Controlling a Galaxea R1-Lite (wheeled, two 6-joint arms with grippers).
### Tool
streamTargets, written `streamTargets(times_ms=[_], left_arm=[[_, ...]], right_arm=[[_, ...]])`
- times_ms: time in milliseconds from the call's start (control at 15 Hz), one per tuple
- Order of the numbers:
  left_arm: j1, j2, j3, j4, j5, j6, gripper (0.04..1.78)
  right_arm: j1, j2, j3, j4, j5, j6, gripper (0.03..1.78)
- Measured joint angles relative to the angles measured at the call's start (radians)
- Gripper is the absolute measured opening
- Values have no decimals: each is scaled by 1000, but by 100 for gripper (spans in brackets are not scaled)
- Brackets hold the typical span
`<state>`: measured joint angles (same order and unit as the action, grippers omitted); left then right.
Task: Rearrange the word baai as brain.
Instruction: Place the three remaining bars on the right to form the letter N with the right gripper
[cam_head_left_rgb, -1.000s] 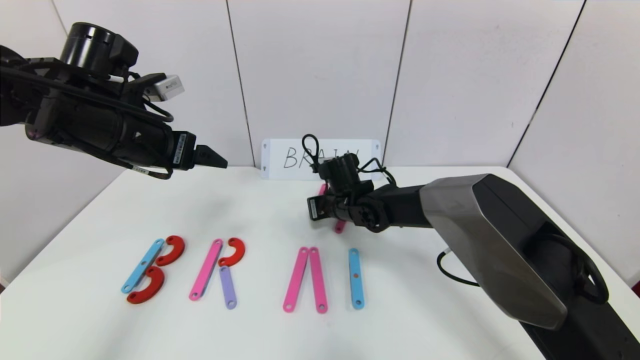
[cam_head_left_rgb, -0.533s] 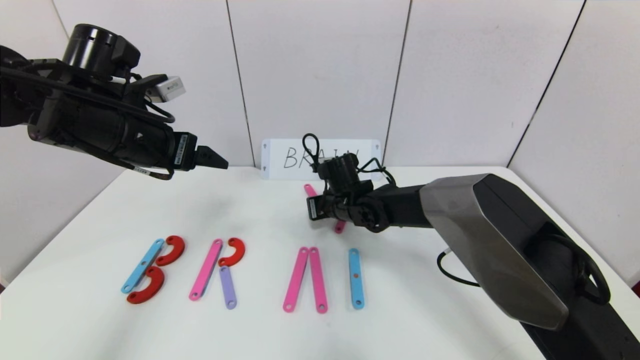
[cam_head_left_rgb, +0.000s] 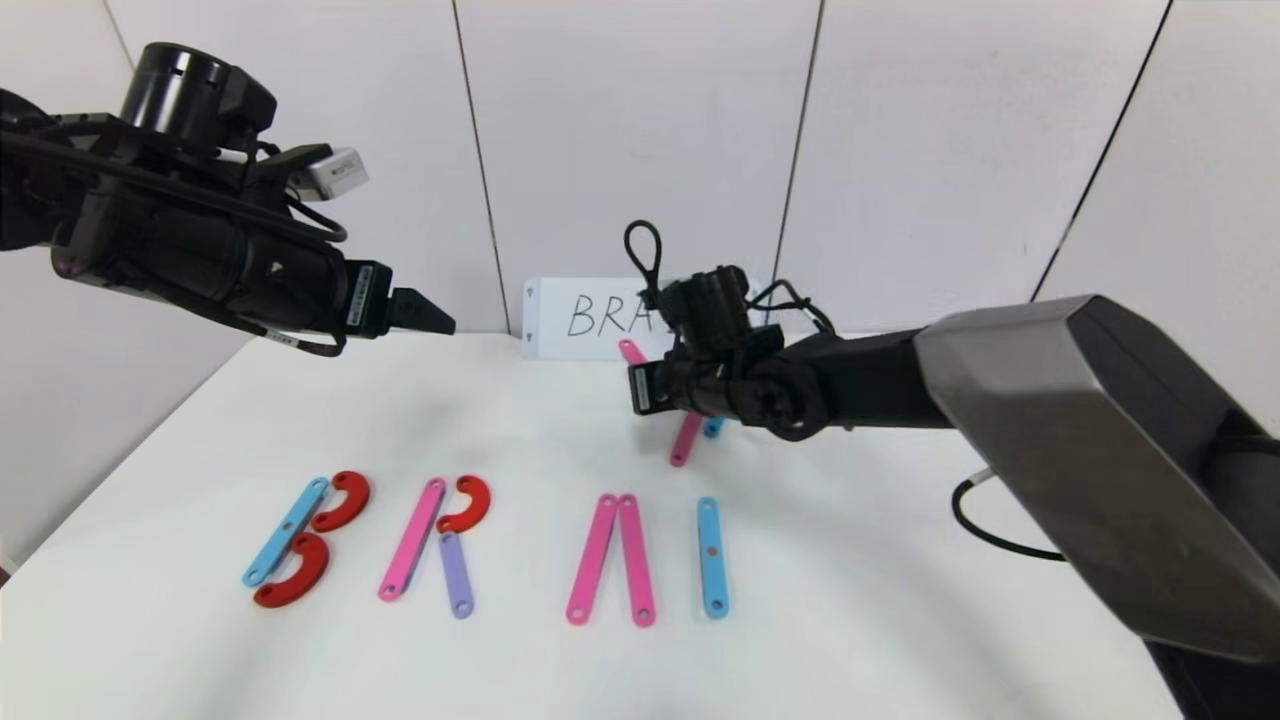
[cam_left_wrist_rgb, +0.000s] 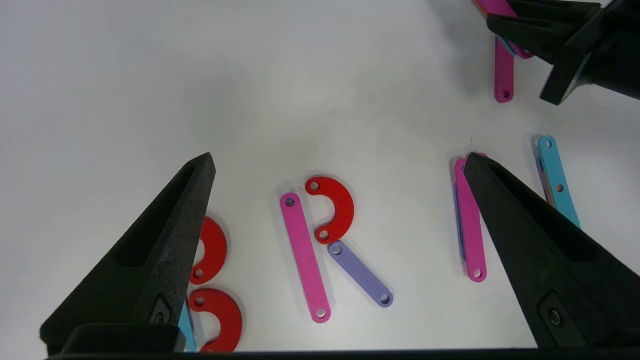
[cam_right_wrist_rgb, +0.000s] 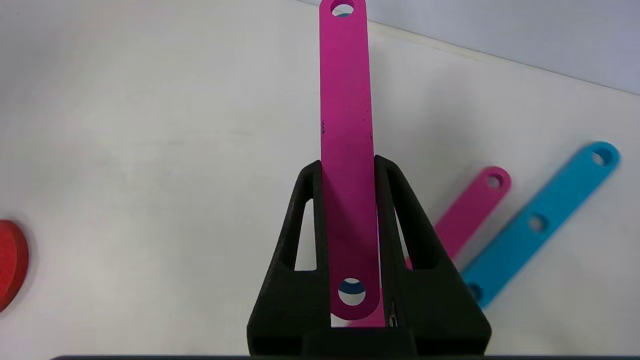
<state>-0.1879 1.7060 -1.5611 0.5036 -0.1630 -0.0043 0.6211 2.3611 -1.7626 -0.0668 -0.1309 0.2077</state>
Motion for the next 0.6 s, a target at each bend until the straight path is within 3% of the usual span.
streamTargets(times_ms=[333,600], left_arm=[[0,-1,1,0,0,0,174],[1,-1,2,0,0,0,174]], right_arm=[[-1,-229,389,-152,-61,8,30],[10,-353,643,-230,-140,114,30]])
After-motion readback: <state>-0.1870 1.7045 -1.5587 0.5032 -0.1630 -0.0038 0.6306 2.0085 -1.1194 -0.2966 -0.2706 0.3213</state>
